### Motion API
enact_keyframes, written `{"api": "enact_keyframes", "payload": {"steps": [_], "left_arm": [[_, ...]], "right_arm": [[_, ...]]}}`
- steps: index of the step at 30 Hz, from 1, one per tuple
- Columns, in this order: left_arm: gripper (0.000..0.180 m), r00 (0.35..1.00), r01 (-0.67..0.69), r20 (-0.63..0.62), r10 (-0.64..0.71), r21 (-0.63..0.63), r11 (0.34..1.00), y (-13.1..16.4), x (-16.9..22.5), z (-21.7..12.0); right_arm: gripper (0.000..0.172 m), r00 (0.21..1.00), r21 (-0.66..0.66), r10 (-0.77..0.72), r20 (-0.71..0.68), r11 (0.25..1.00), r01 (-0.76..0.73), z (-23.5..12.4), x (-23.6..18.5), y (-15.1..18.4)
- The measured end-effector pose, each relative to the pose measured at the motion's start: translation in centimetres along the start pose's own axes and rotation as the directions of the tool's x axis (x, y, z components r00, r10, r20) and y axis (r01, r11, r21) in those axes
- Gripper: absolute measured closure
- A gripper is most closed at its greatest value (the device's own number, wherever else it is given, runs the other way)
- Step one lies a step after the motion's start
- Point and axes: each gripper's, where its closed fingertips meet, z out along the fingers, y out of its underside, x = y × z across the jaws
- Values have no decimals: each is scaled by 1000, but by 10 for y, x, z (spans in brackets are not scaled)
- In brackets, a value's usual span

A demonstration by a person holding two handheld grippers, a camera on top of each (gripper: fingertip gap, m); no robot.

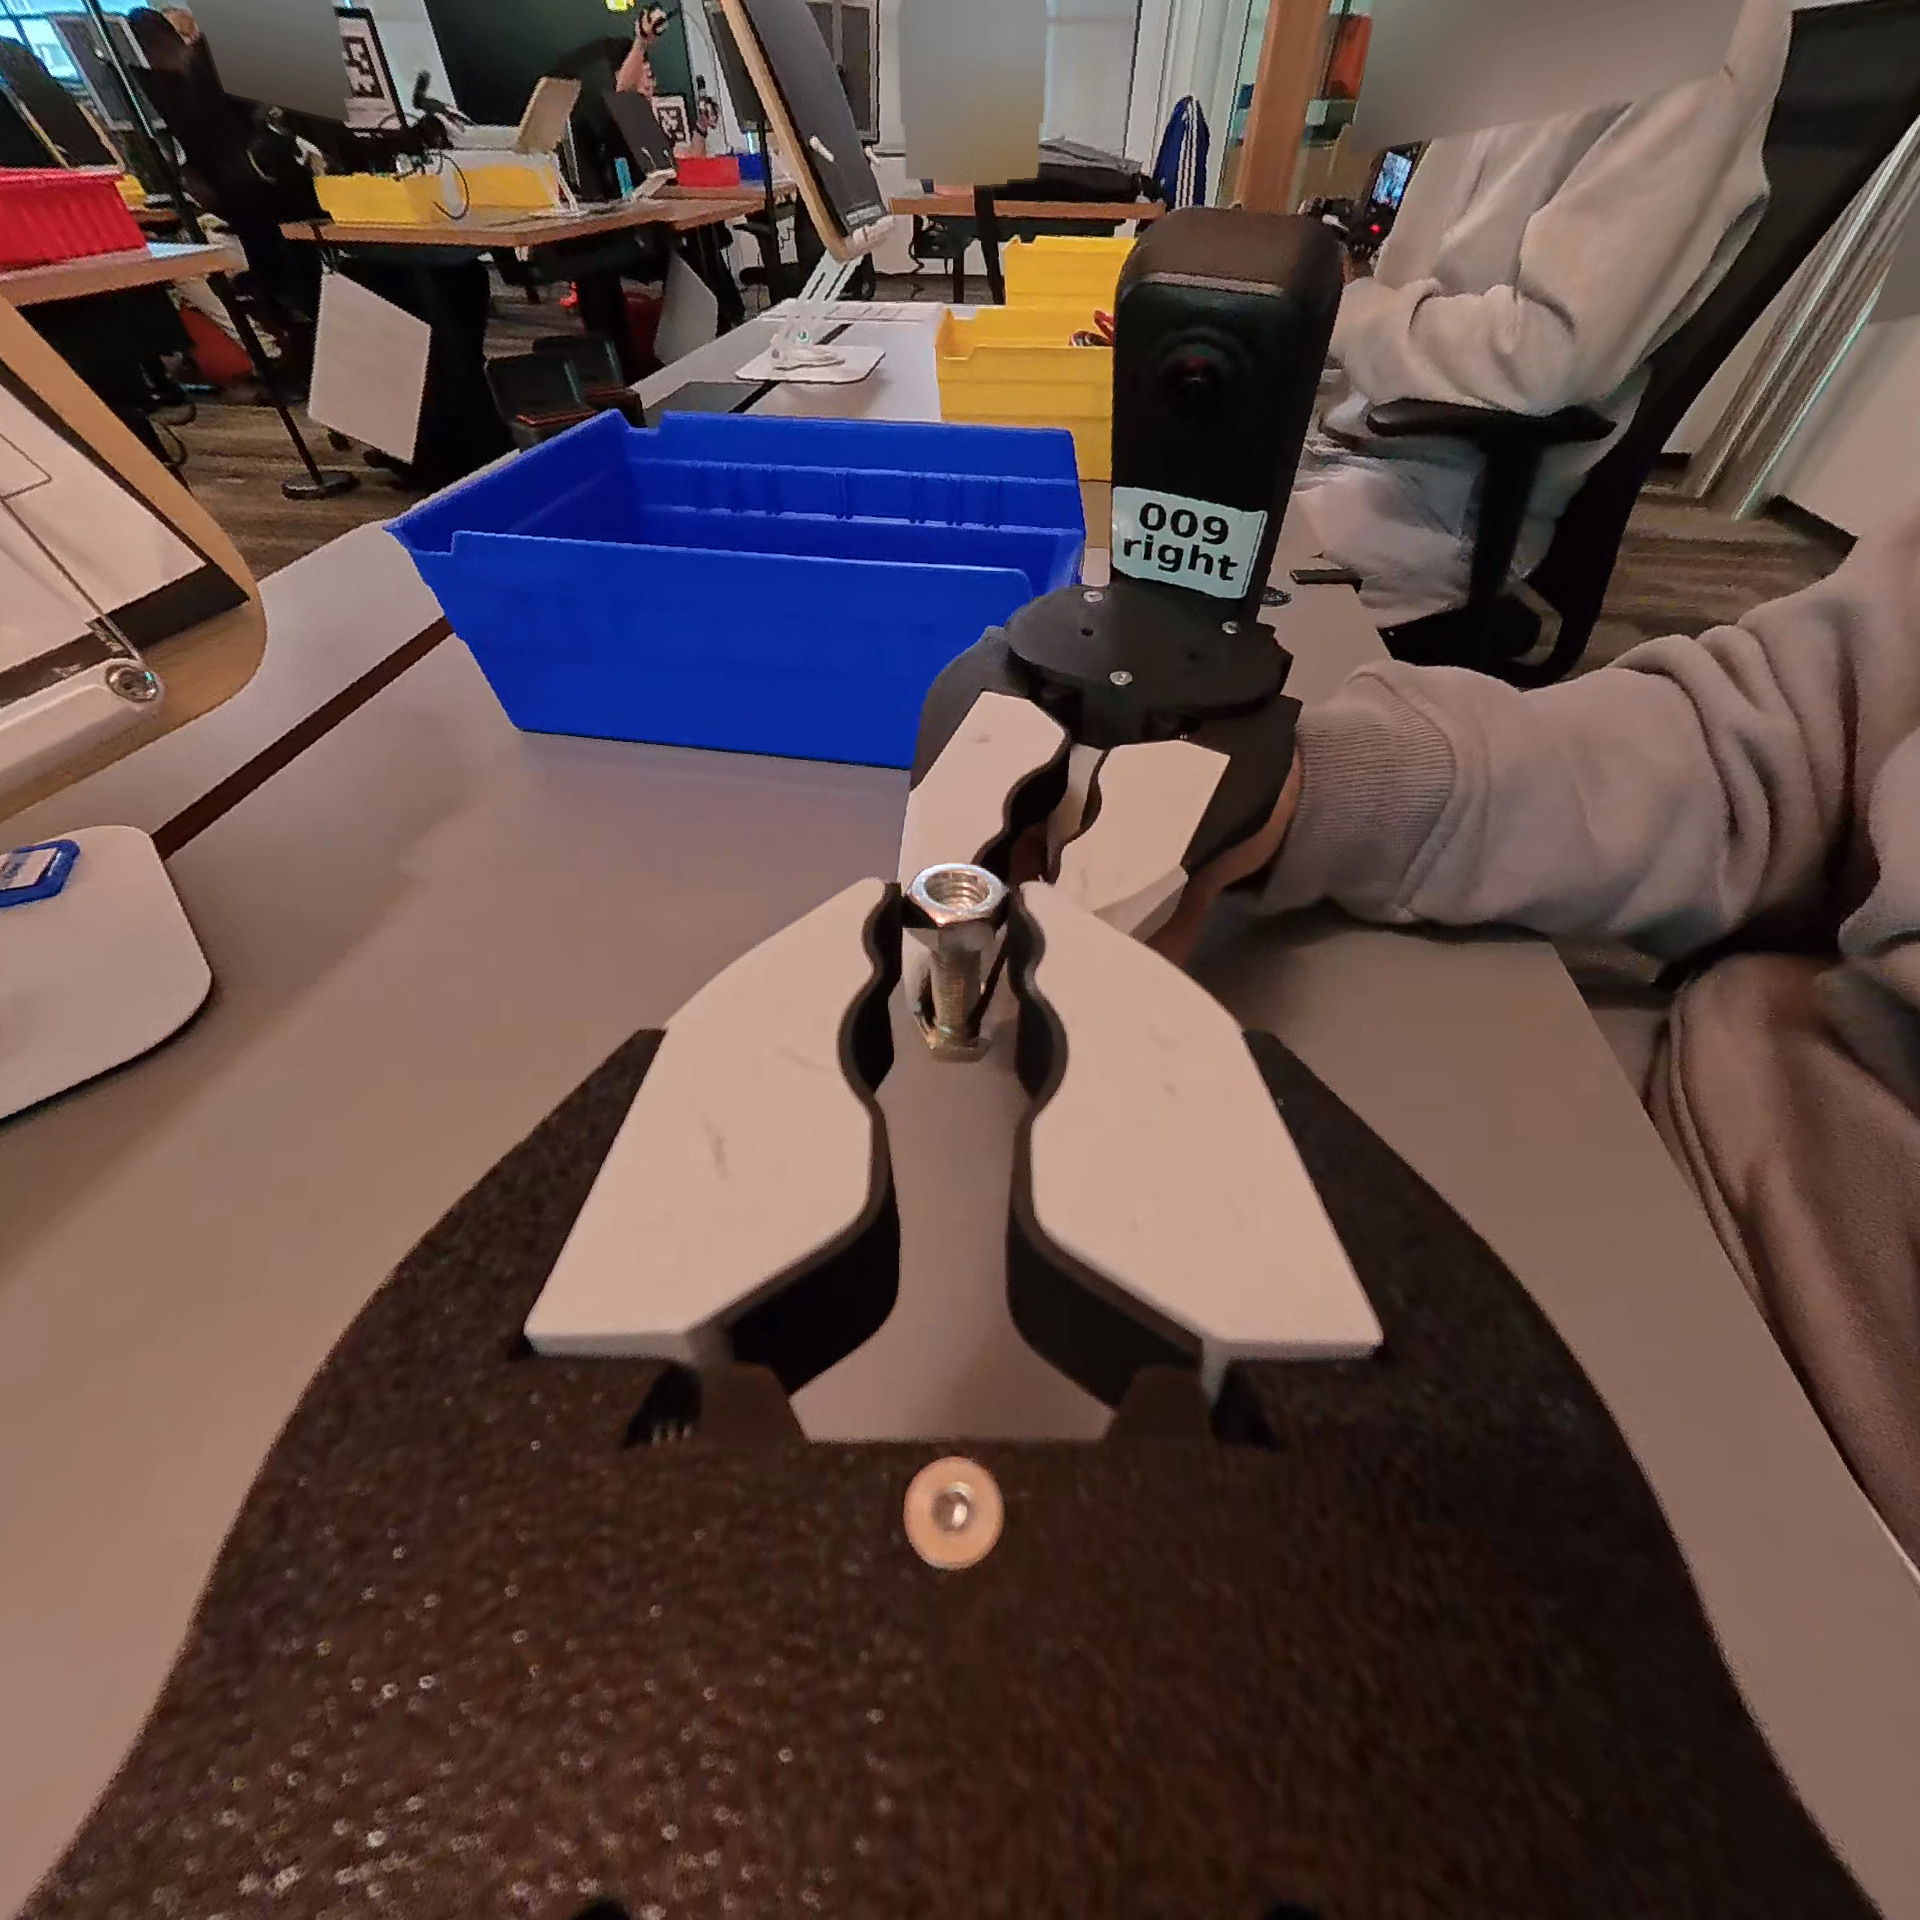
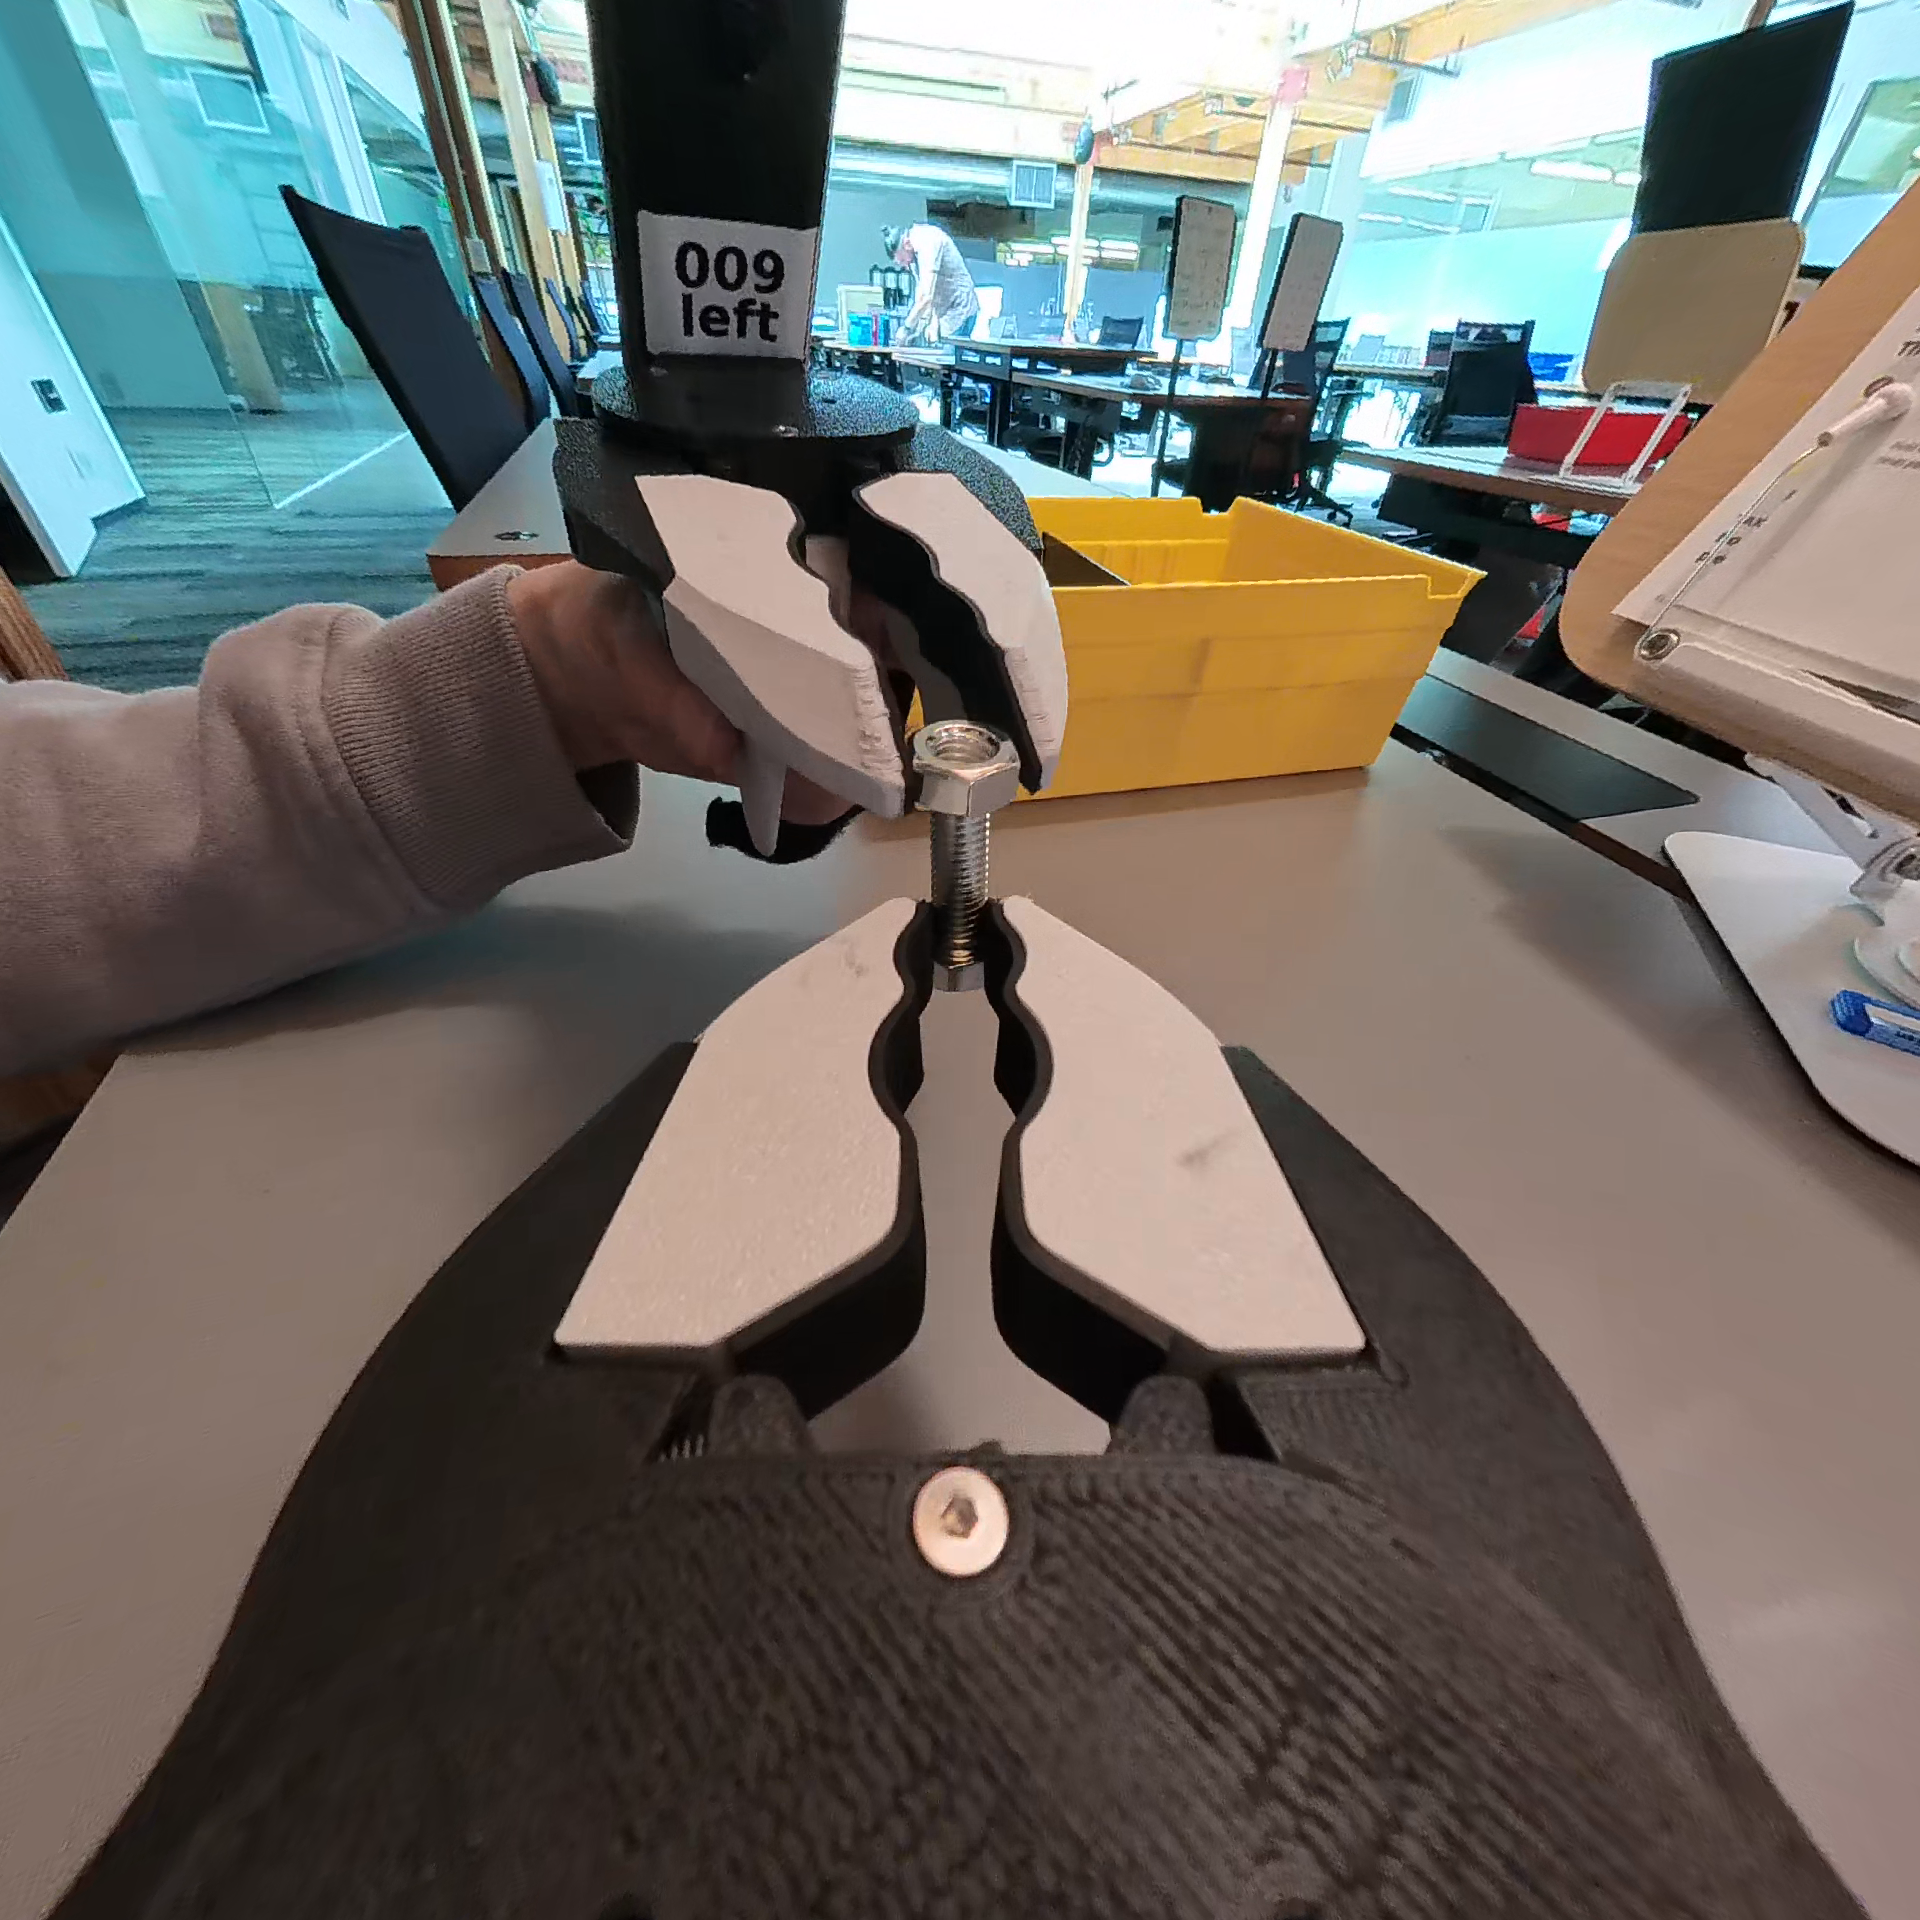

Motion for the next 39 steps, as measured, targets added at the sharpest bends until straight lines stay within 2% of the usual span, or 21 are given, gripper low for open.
{"api": "enact_keyframes", "payload": {"steps": [5, 12, 39], "left_arm": [[162, 1000, -5, 3, 5, 31, 1000, -3, 0, 1], [163, 1000, -9, -1, 9, 140, 990, -15, 1, 3], [163, 1000, -10, -21, 13, 174, 985, -17, 2, -1]], "right_arm": [[163, 1000, 16, 9, -2, 1000, -9, -1, 1, -2], [163, 997, 96, 76, 30, 992, -78, -5, 0, -14], [163, 997, 97, 68, 32, 993, -71, -4, -1, -14]]}}
